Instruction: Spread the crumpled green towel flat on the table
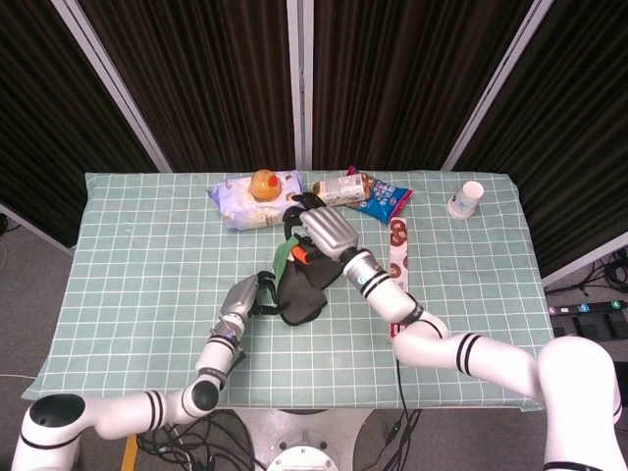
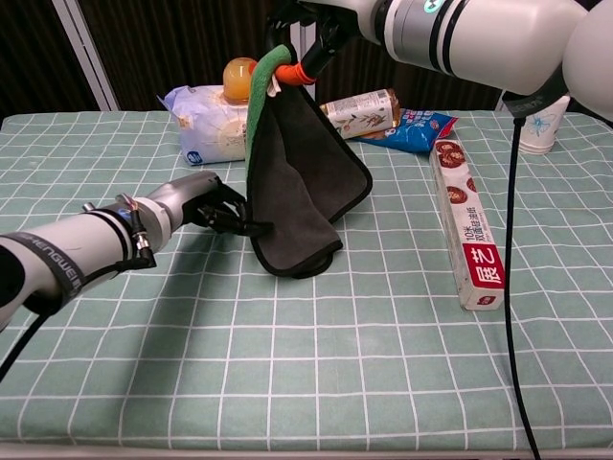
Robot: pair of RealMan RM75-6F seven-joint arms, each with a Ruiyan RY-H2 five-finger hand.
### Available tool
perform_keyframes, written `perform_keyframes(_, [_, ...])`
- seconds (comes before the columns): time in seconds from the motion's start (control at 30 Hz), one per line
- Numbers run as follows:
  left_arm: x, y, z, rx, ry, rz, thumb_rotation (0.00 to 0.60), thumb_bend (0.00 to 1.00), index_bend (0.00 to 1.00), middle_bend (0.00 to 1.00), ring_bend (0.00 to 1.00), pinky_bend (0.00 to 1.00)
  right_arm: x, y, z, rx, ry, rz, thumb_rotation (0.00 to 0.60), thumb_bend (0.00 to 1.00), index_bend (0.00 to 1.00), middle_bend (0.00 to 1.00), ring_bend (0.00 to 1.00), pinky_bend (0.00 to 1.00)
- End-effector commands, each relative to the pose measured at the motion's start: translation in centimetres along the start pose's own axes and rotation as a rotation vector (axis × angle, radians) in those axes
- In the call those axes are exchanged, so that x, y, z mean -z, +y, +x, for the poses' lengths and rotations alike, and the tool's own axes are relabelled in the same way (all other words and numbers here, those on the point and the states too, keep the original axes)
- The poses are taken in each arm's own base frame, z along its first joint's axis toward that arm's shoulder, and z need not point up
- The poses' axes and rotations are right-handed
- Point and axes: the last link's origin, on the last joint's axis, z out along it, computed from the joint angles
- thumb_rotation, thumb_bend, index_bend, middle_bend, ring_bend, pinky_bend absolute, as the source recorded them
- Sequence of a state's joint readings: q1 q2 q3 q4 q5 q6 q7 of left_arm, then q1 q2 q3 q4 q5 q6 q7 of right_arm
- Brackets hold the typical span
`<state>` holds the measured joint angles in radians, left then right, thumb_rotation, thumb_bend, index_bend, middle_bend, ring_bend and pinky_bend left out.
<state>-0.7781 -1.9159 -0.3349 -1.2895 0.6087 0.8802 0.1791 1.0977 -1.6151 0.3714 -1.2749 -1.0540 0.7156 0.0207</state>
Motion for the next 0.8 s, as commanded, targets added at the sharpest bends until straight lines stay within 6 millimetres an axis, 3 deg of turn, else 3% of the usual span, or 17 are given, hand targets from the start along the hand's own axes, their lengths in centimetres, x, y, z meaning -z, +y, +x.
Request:
perform_keyframes(0.03, [0.0, 0.1, 0.1, 0.008, 0.015, -0.006, 0.571, 0.4, 0.74, 0.36, 0.23, 0.26, 0.2, 0.2, 0.2, -0.004, 0.007, -0.003, 0.569, 0.46, 0.67, 0.27, 0.06, 0.0])
perform_keyframes(0.17, [0.2, 0.0, 0.5, 0.018, 0.027, -0.021, 0.6, 0.5, 0.8, 0.4, 0.24, 0.26, 0.8, 0.6, 0.7, -0.018, 0.021, -0.01, 0.577, 0.46, 0.67, 0.28, 0.06, 0.0])
perform_keyframes(0.37, [1.5, 0.5, 2.3, -0.005, 0.05, -0.096, 0.6, 0.51, 0.82, 0.43, 0.24, 0.26, 2.9, 1.2, 1.3, -0.057, 0.037, -0.002, 0.575, 0.46, 0.67, 0.28, 0.06, 0.0])
perform_keyframes(0.6, [4.0, 2.0, 6.6, -0.085, 0.114, -0.218, 0.6, 0.5, 0.82, 0.43, 0.24, 0.26, 5.8, 2.6, 2.9, -0.121, 0.048, -0.011, 0.571, 0.46, 0.66, 0.28, 0.06, 0.0])
perform_keyframes(0.8, [4.7, 2.9, 10.4, -0.177, 0.199, -0.262, 0.6, 0.5, 0.82, 0.43, 0.24, 0.26, 5.9, 4.1, 4.1, -0.136, 0.073, -0.054, 0.569, 0.46, 0.66, 0.27, 0.06, 0.0])
